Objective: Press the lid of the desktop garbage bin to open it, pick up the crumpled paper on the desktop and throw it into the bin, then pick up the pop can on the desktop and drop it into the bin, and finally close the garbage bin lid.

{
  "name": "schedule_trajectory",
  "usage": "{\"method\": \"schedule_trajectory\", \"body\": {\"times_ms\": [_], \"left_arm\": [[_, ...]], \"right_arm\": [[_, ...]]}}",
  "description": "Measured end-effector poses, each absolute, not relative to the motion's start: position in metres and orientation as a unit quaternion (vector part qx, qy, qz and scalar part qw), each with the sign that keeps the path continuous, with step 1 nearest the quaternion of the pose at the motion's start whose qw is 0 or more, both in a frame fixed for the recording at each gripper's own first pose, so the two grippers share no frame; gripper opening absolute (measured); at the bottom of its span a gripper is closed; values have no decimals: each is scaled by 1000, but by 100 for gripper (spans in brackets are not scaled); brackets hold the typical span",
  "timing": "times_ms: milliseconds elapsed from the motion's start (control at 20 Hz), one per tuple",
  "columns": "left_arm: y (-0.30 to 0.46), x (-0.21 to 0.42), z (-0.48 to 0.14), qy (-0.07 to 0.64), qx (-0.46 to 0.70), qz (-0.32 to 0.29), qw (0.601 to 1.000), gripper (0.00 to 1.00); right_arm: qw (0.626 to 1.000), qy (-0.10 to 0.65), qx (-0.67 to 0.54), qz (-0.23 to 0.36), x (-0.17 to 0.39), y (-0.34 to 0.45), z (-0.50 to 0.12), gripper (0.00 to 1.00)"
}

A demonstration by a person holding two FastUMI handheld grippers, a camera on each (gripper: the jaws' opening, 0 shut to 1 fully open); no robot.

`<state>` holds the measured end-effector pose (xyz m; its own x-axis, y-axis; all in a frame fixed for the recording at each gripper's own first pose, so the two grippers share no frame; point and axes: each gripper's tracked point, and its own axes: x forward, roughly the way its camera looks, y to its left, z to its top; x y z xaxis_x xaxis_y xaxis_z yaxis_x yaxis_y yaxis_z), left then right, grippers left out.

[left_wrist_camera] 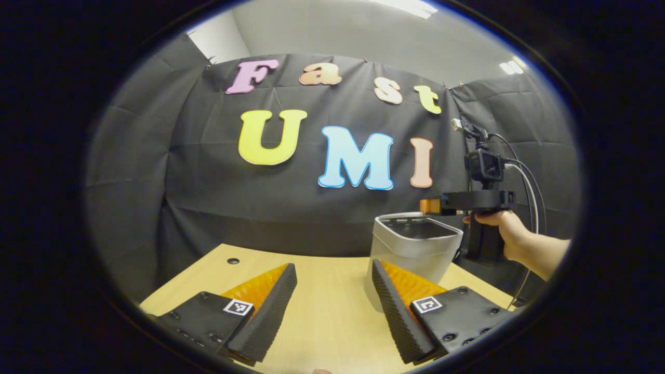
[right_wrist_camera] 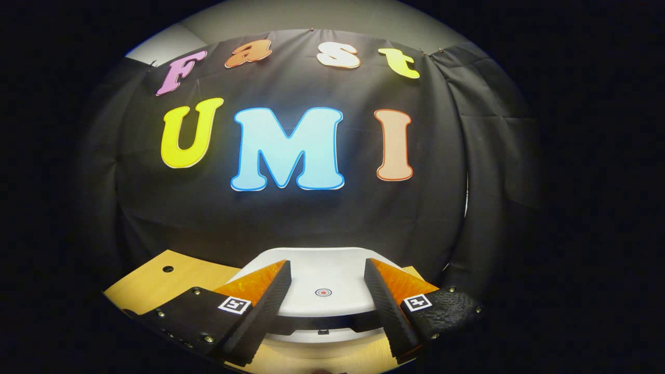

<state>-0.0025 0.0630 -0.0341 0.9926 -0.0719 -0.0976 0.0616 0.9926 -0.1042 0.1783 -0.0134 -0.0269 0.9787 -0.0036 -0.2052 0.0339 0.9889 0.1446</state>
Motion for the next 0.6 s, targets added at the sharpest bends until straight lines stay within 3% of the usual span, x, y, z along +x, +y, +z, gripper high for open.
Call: {"method": "schedule_trajectory", "body": {"times_ms": [600], "left_arm": [[37, -2, -24, 42, -36, 1, 998, 96]], "right_arm": [[992, 78, 92, 25, 185, -8, -39, 91]]}}
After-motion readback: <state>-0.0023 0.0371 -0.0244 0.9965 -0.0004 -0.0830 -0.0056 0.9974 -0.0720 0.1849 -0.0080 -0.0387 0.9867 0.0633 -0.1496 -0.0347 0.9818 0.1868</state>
